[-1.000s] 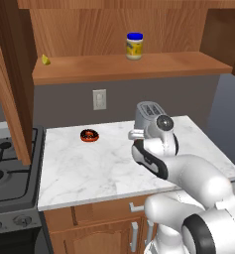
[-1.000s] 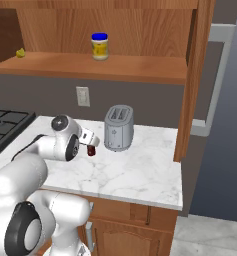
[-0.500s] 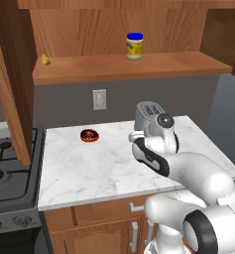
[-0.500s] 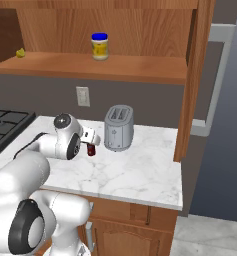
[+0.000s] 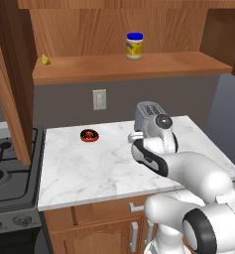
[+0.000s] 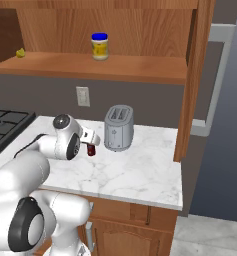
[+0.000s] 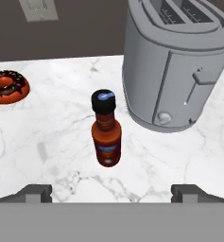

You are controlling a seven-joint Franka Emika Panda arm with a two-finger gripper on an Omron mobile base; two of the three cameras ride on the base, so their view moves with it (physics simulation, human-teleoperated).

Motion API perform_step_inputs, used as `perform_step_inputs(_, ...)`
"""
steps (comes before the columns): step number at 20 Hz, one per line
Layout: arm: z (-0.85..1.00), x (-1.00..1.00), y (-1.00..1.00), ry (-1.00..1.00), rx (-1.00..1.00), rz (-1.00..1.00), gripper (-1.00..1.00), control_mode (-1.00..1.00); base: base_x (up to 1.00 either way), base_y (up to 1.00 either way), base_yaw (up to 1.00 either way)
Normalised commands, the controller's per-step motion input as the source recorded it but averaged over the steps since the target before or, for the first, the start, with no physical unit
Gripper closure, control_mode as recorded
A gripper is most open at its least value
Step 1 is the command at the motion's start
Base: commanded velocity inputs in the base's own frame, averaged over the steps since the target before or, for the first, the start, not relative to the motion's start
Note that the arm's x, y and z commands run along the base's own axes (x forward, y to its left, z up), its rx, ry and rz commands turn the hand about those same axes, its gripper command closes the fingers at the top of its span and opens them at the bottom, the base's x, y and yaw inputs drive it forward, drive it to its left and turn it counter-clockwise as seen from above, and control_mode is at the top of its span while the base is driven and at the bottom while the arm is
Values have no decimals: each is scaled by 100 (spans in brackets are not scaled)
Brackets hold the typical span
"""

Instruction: Pick the condiment bottle and mayonnaise from the counter and place them in the cabinet.

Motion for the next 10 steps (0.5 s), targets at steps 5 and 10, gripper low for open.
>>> perform_step_inputs(5, -8, 14, 6, 0, -3, 0, -100, -100, 0, 0, 0)
perform_step_inputs(10, -12, 23, 8, 0, -1, 0, -100, -100, 0, 0, 0)
